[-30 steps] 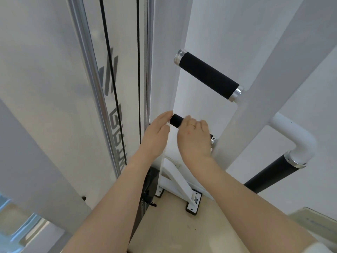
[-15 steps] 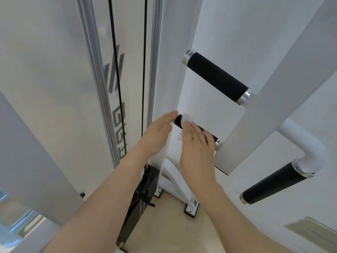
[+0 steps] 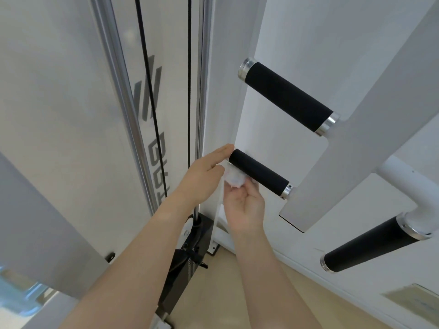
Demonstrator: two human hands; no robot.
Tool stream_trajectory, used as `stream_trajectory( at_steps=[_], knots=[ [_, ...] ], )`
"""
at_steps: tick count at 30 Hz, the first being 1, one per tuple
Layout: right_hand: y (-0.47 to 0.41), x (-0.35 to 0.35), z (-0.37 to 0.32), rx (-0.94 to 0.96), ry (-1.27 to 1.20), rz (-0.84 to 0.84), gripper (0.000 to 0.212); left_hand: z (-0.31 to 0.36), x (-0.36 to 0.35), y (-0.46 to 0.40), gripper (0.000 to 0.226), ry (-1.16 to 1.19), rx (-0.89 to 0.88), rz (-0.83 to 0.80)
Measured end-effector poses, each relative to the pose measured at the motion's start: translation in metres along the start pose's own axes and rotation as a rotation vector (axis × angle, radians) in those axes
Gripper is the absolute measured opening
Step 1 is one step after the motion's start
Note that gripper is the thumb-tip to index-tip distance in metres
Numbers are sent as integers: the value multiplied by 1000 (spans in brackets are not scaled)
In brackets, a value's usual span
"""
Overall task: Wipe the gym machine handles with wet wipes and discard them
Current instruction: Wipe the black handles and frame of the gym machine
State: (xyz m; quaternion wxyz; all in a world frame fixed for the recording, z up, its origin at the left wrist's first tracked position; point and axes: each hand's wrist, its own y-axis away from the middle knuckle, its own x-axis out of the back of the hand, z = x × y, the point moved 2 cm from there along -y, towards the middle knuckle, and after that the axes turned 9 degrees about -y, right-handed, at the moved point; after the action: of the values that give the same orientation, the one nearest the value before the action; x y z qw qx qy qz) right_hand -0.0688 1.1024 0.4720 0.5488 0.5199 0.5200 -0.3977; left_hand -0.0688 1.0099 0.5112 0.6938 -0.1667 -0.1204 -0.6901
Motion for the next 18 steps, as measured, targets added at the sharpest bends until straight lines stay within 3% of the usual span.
stream_trajectory(
  at_steps=[2, 4, 7, 9, 10, 13, 15, 18],
  knots=[
    [-1, -2, 12, -74, 224, -32, 20, 0, 0, 1, 58, 14, 4, 16],
    [-1, -5, 12, -89, 250, -27, 23, 0, -1, 2, 59, 2, -5, 17],
    [0, 3, -12, -66, -33, -56, 30, -3, 0, 1, 62, -45, -21, -2],
    [5, 4, -19, -65, -210, -80, 57, -4, 1, 0, 61, -52, -15, -6],
    [4, 2, -17, -75, -224, -76, 61, -3, 0, 0, 61, -53, -13, -8],
    [1, -11, -5, -96, -7, 69, 42, 1, 0, 2, 58, -58, -13, 12],
    [9, -12, -8, -112, -25, 139, 37, 3, 2, 3, 58, -97, -17, 24],
    [27, -1, -22, -224, -316, -41, 38, 4, 5, 5, 58, -134, -17, 28]
  ],
)
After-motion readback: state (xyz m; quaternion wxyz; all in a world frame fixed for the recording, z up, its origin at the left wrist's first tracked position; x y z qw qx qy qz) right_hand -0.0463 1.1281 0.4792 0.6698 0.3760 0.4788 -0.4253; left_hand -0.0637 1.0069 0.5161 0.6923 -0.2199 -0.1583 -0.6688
